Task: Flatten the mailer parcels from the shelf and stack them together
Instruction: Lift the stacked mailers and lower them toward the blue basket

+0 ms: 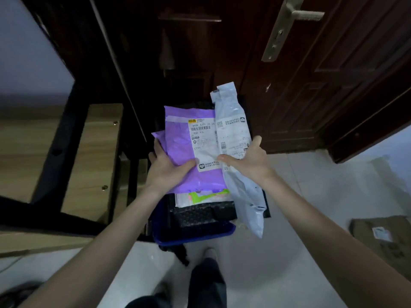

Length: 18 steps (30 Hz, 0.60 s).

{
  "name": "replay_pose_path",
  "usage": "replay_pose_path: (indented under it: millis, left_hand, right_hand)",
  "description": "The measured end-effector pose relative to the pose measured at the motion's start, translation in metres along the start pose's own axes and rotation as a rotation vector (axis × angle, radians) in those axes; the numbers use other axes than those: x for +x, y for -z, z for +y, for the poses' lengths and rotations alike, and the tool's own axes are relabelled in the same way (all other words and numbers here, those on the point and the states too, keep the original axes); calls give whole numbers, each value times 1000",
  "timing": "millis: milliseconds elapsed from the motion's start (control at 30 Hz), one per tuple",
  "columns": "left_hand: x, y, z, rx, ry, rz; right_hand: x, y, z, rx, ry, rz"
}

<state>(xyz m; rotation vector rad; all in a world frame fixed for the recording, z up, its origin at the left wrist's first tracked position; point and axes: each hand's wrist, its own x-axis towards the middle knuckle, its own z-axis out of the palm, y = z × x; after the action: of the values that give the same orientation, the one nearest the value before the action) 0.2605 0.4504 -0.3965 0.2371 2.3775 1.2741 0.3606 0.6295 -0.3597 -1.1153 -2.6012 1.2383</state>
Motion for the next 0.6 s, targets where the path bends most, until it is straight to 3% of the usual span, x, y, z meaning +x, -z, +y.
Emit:
replay_pose_path:
  millis: [333, 600]
  left_hand:
    - [93, -95, -96, 16, 177, 150]
    - [171, -187, -278, 87, 131, 83]
  right_hand:
    - [126, -90, 107, 229, -111, -307]
    - [185, -242, 257, 168, -261, -356]
